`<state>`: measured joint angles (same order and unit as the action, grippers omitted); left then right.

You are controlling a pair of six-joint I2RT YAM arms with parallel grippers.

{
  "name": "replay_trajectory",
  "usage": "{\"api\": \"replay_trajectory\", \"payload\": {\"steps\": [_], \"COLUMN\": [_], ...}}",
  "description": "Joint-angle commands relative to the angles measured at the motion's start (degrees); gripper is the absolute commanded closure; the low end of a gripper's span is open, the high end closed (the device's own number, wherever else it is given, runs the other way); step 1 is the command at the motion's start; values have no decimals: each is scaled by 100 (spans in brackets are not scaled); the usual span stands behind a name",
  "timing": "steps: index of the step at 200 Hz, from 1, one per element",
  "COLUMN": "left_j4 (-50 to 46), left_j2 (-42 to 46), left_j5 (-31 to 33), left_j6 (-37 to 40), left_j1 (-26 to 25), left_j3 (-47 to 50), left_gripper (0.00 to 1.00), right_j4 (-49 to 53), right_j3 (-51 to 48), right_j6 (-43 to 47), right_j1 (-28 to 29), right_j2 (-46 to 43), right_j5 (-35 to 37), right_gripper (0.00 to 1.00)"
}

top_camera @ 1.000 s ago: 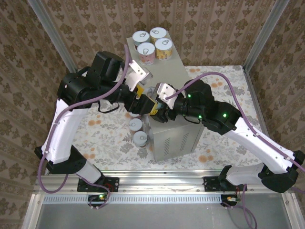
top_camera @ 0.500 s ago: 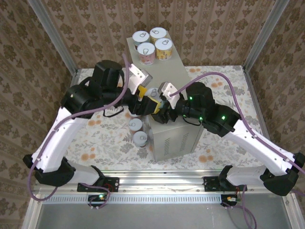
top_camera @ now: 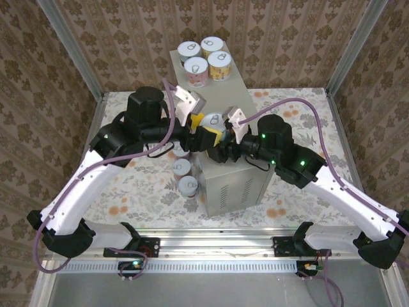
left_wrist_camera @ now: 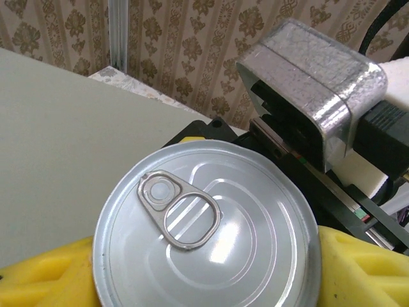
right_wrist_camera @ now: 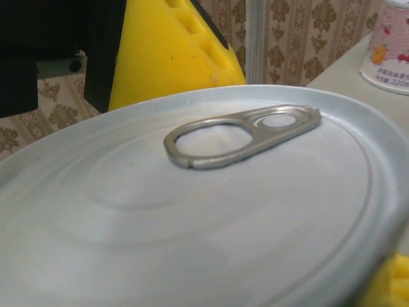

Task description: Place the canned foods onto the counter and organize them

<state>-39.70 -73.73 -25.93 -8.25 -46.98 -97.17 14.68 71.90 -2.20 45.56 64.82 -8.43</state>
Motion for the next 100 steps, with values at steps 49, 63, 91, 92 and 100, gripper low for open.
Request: {"api": "replay_trajectory", "payload": {"steps": [49, 63, 91, 92, 100], "left_j4": [430, 388, 236, 231, 150], "left_j2": [42, 56, 37, 36, -3], "left_j5": [542, 728, 974, 980, 1035], "left_j6": [152, 195, 331, 336, 393], "left_j1": [-114, -114, -111, -110, -107], "left_j3": [103, 29, -171, -180, -263], "left_gripper": [47, 47, 47, 47, 47], "right_j4": [-579, -386, 17, 35, 187], "right_j3": [52, 74, 27, 22, 26], "right_j6": [-332, -252, -99, -89, -38], "right_j1": [6, -39, -185, -187, -259], "right_j2": [-421, -476, -740, -750, -838], "right_j5": [503, 559, 588, 588, 583], "right_gripper": [24, 17, 6, 5, 3]}}
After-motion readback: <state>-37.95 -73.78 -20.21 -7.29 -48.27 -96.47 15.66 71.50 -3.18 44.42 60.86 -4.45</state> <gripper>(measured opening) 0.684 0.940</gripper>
